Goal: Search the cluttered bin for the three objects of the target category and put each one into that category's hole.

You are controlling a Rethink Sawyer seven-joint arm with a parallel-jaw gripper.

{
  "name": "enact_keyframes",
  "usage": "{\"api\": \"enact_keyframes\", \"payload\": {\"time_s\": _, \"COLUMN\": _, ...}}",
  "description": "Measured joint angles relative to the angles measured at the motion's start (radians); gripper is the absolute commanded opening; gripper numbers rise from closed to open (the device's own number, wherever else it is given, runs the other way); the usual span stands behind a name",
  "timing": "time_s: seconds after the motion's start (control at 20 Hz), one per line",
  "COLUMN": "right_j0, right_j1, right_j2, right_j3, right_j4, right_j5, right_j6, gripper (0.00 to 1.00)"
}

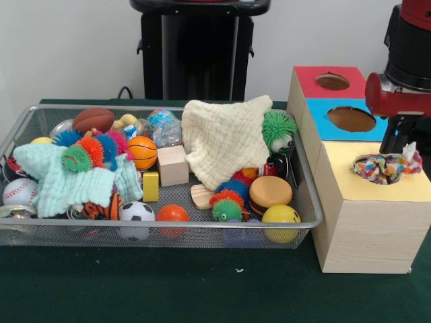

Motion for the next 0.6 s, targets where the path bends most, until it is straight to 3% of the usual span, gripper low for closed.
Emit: {"api": "enact_keyframes", "payload": {"time_s": 0.6, "right_j0": 0.010, "right_j1": 0.072, "right_j2": -0.045, "right_j3": -0.014, "right_j4": -0.023, "right_j5": -0.059, "right_j6": 0.000, "gripper": 0.00}}
